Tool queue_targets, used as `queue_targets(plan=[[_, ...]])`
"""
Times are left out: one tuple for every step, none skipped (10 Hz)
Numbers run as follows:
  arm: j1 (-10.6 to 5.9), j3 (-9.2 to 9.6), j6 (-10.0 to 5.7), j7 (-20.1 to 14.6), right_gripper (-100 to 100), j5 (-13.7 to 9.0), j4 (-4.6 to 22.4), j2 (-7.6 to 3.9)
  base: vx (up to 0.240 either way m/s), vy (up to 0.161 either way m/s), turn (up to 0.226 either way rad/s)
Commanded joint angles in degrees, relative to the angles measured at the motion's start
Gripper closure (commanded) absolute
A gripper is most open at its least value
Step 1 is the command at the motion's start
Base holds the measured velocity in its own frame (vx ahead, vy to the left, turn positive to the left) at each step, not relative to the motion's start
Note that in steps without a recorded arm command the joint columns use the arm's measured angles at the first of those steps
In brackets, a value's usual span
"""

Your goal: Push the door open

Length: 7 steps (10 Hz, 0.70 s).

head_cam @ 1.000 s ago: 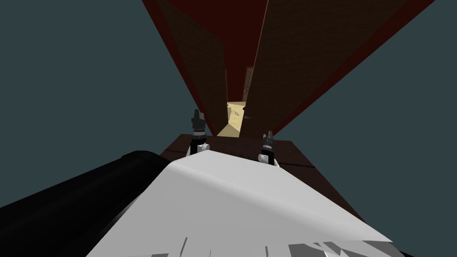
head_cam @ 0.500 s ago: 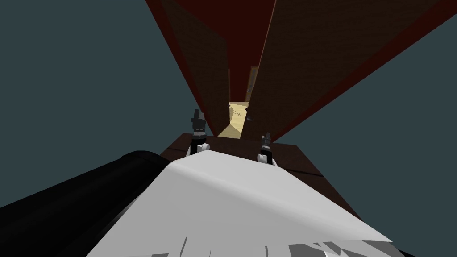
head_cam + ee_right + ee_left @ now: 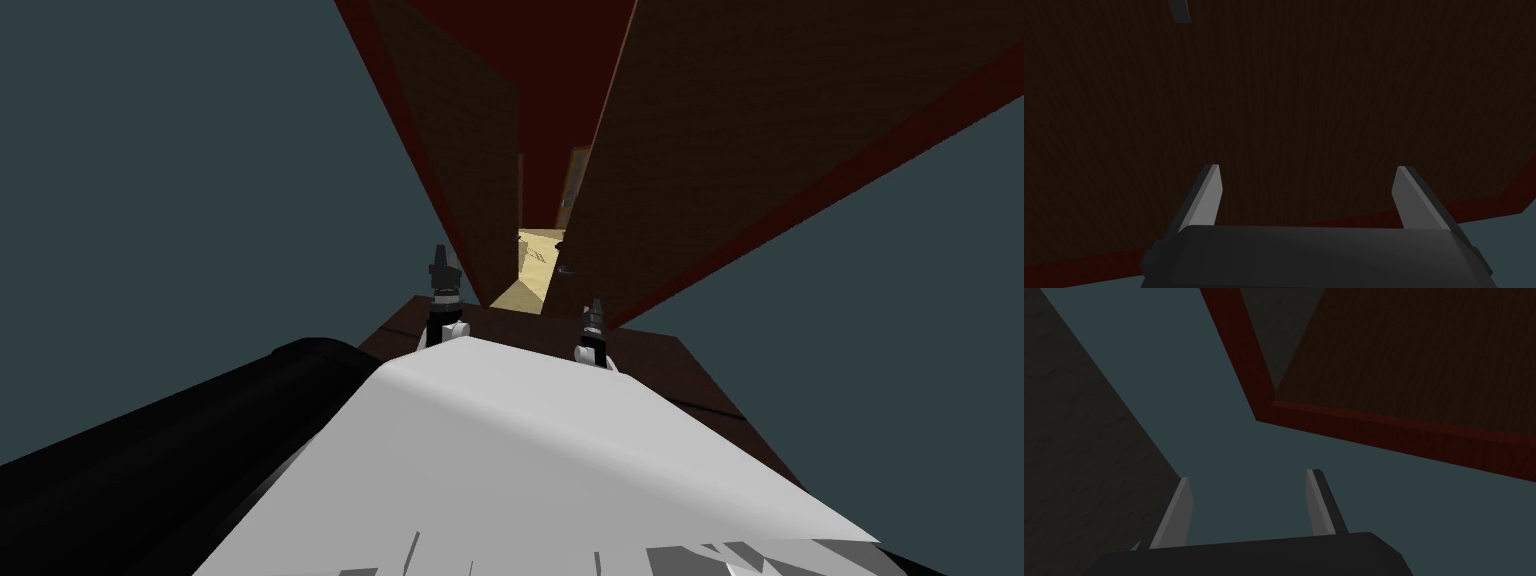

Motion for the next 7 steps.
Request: queue_targets(plan=[[-1.13, -0.02, -0.61, 0.1, -100, -0.3, 2.8, -0.11, 0.111, -0.019, 0.098], [-1.7, -0.02, -0.89, 0.2, -100, -0.4, 4.3, -0.12, 0.106, -0.019, 0.087], [-2.23, -0.02, -1.15, 0.2, -100, -0.6, 5.6, -0.12, 0.105, -0.028, 0.084], [-2.76, -0.02, -1.41, 0.3, -100, -0.7, 7.0, -0.12, 0.098, -0.036, 0.098], [-3.29, -0.02, -1.67, 0.4, -100, -0.9, 8.3, -0.12, 0.09, -0.038, 0.098], [-3.82, -0.02, -1.93, 0.4, -100, -1.0, 9.7, -0.13, 0.092, -0.019, 0.088], [-4.35, -0.02, -2.19, 0.5, -100, -1.1, 11.0, -0.13, 0.087, -0.016, 0.065]])
